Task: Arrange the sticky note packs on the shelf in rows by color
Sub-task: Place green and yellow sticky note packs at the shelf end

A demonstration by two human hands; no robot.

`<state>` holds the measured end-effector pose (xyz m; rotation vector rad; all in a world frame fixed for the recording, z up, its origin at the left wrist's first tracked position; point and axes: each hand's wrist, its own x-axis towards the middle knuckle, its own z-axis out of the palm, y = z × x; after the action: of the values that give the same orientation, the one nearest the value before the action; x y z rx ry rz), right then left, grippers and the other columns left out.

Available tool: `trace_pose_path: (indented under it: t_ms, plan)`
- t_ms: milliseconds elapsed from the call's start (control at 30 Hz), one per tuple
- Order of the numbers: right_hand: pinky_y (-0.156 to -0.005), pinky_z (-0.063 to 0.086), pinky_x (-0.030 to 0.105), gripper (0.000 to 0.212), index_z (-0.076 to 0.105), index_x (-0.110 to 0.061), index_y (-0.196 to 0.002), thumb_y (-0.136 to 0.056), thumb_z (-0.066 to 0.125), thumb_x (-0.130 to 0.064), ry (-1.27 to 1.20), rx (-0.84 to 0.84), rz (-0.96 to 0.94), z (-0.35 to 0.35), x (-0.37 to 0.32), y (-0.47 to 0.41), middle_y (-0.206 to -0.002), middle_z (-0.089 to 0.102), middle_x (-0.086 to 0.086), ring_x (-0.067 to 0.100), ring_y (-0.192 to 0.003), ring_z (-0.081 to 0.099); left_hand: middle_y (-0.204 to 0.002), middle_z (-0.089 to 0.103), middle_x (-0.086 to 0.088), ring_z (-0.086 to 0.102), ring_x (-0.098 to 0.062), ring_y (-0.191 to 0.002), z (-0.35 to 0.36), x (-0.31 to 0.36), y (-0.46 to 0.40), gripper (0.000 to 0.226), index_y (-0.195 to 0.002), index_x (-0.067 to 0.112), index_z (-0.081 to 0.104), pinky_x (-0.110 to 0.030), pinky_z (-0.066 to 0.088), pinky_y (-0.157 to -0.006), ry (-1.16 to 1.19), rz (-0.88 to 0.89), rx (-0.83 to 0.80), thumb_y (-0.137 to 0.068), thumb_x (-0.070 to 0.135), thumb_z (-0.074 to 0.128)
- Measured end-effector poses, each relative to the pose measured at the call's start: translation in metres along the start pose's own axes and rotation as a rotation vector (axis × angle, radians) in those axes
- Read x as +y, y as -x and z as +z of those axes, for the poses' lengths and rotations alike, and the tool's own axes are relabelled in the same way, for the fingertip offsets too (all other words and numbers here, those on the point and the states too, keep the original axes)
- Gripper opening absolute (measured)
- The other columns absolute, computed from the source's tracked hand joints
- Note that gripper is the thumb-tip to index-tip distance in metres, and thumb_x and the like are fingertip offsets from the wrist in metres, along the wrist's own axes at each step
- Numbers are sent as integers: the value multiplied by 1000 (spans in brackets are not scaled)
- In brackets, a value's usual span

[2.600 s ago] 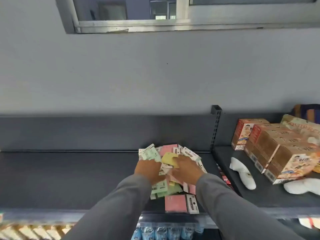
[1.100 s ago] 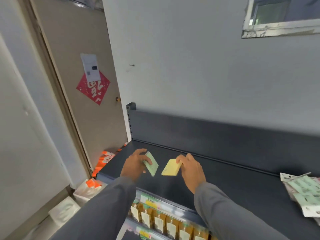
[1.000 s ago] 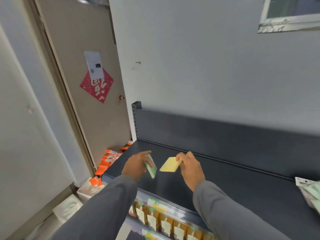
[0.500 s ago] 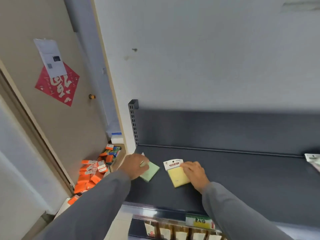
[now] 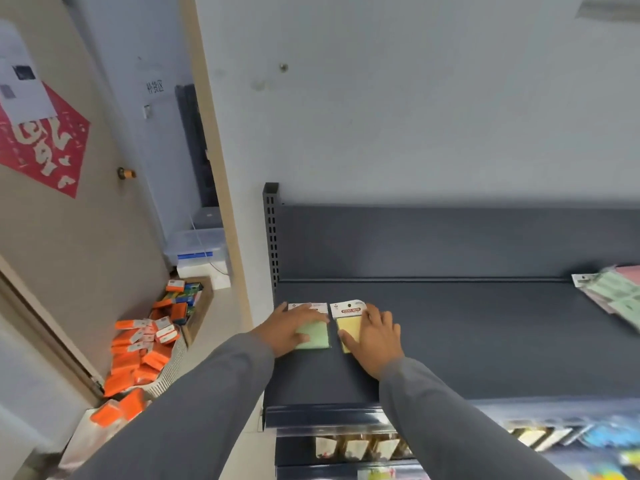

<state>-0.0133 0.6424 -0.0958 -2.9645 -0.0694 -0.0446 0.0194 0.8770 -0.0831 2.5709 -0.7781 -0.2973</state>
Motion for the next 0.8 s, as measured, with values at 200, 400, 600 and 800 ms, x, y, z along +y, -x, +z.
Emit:
trace_pose_path:
  t_ms: [200,400,600,800]
  plan:
    - [-93,35,41,74,37,-10,-145,-95,33,-64,42,37,31,0,-6,7,-153,30,0,29,-119,37,-156,37,18,29,-14,-146,-10,6,8,51,-124,35,58,-37,21,-121,-24,8,-114,-86,2,48]
    - [-104,31,48,77,12,-24,-158,-96,17,-69,31,87,45,-19,11,14,-167,1,4,32,-139,25,-158,31,10,10,-19,-153,-9,50,-13,52,-143,38,39,-65,-6,-118,-458,-53,133,-95,59,38]
    - [-110,31,50,65,23,-21,-157,-101,37,-49,65,267,145,-74,115,16,-166,12,12,36,-145,24,-164,23,-2,18,-32,-150,2,148,-88,68,-151,30,33,-68,-3,-115,-599,-145,329,-94,66,25]
    - [-111,28,51,67,19,-23,-158,-98,45,-37,105,297,341,-125,296,49,-165,12,15,38,-147,20,-164,22,-5,18,-34,-150,56,290,-193,68,-151,30,34,-70,-4,-113,-613,-61,350,-95,66,23]
